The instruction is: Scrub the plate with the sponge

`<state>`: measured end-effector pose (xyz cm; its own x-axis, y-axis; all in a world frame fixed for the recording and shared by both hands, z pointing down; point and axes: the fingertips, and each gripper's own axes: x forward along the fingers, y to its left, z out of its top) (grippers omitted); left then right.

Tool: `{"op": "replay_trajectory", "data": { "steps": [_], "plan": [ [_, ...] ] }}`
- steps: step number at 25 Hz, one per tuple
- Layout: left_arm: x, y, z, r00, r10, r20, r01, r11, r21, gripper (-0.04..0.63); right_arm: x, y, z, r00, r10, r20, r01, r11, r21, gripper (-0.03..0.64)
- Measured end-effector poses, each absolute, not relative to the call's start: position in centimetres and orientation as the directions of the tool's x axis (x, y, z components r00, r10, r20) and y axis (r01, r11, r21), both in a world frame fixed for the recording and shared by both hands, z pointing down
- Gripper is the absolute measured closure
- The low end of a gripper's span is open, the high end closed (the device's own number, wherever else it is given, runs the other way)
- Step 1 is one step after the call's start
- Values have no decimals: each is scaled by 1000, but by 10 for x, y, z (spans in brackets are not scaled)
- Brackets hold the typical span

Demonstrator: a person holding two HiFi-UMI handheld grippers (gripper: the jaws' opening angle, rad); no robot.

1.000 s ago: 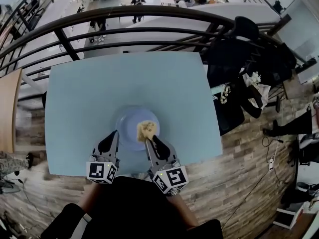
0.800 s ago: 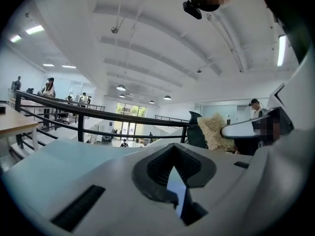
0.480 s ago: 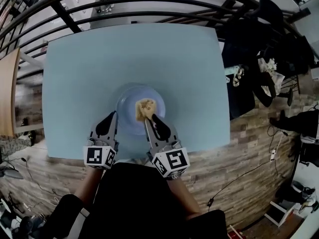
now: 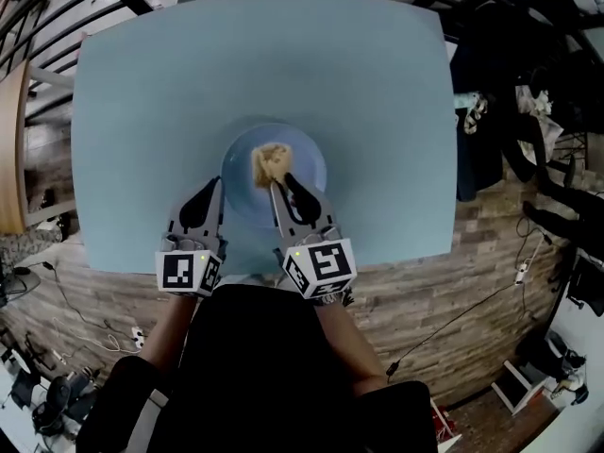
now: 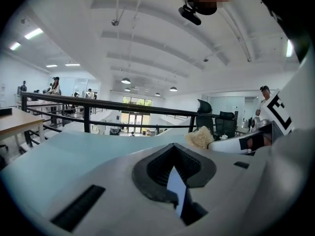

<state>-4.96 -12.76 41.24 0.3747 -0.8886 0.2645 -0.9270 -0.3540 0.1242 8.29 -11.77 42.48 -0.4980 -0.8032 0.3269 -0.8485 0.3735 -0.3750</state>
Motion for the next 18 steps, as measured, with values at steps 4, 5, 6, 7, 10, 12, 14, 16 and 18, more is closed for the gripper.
{"op": "replay_trajectory", "data": {
  "steps": [4,5,6,7,10,12,14,16,18],
  "plan": [
    [-43,-134,431,370,-881,294,-929,-343,141,595,79,-126,453,-509,-779,367,-847,376,-377,538],
    [-41,-134,435,372,-878,301,-928,-345,142,595,78,-127,459,-511,-772,377,-846,375,-379,538],
    [-40,-134,439,375,-874,309,-927,-348,142,595,77,-128,465,-513,-766,388,-846,373,-381,538],
    [-39,-135,443,379,-870,316,-925,-351,142,595,74,-129,472,-514,-759,399,-846,371,-383,538],
    [-38,-138,456,383,-863,330,-924,-355,145,595,67,-134,492,-518,-743,424,-846,369,-385,538],
    [-38,-140,462,383,-860,338,-924,-353,151,595,62,-137,504,-520,-731,442,-846,369,-386,538],
    [-38,-142,466,383,-858,341,-924,-351,155,595,57,-138,516,-526,-714,461,-844,372,-388,538],
    [-38,-143,471,382,-857,347,-924,-348,158,594,52,-140,527,-534,-697,479,-840,372,-395,538],
    [-38,-144,475,382,-853,355,-924,-348,159,595,48,-141,536,-537,-684,494,-838,367,-403,538]
  ]
}}
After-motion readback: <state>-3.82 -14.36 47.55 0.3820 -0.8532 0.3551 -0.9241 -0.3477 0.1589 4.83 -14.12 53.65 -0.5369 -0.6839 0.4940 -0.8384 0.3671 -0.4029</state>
